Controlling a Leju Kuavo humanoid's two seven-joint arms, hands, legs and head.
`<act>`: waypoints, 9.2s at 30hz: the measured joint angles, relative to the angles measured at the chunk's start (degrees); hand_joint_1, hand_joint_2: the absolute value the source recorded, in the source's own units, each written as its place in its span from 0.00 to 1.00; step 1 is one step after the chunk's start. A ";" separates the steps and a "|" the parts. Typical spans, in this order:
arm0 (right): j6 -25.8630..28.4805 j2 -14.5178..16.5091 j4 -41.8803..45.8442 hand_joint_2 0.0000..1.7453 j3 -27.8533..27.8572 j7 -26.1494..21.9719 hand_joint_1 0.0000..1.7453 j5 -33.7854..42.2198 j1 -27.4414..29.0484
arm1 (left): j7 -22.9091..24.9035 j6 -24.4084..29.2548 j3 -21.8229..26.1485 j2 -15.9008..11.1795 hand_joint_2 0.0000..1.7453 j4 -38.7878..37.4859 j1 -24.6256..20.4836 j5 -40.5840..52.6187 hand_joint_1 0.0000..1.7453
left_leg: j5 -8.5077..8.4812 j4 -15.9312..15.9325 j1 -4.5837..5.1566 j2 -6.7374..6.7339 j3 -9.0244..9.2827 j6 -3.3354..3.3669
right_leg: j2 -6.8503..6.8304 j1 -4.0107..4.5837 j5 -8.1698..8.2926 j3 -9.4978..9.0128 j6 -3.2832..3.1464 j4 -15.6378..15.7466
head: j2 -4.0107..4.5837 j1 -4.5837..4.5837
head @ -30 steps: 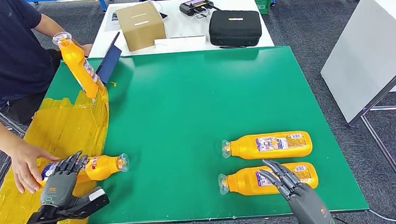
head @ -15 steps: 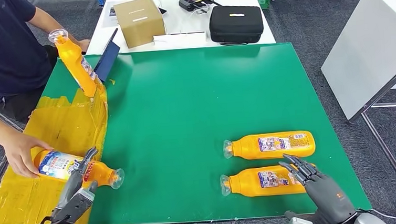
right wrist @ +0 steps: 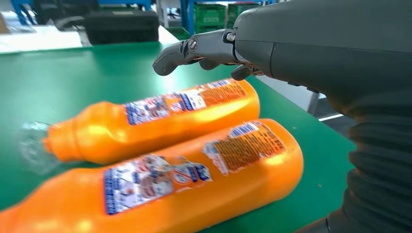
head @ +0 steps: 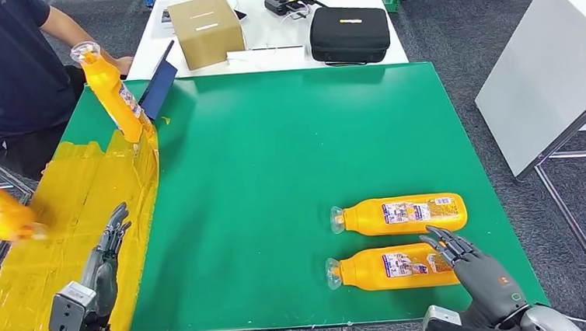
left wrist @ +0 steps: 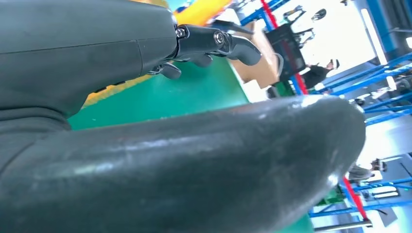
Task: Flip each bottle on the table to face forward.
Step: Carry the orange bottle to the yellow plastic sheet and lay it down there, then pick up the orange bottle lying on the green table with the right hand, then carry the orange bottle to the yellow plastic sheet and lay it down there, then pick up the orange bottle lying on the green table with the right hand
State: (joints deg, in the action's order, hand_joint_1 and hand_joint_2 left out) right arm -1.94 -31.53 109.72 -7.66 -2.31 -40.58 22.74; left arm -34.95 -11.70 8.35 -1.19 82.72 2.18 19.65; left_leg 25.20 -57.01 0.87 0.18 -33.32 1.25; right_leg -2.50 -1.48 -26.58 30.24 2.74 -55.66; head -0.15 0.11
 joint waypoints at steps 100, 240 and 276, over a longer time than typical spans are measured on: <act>3.04 34.51 -24.89 1.00 -20.81 -5.71 1.00 17.84 -29.76 | 12.16 -12.92 -21.39 7.77 1.00 12.44 4.48 -29.30 0.00 | 0.07 0.02 -0.39 -0.64 0.05 0.10 | 0.56 0.40 0.27 -0.16 0.05 0.42 | 0.00 0.01; -11.09 7.92 -64.59 1.00 -25.58 0.30 1.00 7.68 -52.72 | 2.99 -0.15 -9.96 -0.71 0.00 -14.94 -17.57 -6.59 0.00 | -0.44 0.01 -0.34 0.06 0.44 0.31 | -0.13 0.33 0.60 -0.65 0.17 0.62 | 0.00 0.03; 8.60 45.42 -34.86 1.00 -28.11 -10.55 1.00 22.84 -33.19 | 17.17 -16.84 -18.67 6.87 1.00 12.22 2.73 -38.43 0.00 | -0.49 0.03 -0.50 -0.36 -0.70 0.13 | 0.37 0.51 0.74 0.46 0.00 0.48 | 0.00 0.18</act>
State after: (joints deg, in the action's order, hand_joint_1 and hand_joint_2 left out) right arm 6.66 13.89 74.87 -35.77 -12.86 -17.74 -10.46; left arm -17.78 -28.54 -10.32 5.68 94.95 4.91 -18.78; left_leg 24.71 -56.98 0.37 -0.18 -34.02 1.38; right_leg -2.13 -0.97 -25.84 30.70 2.73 -55.17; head -0.15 0.30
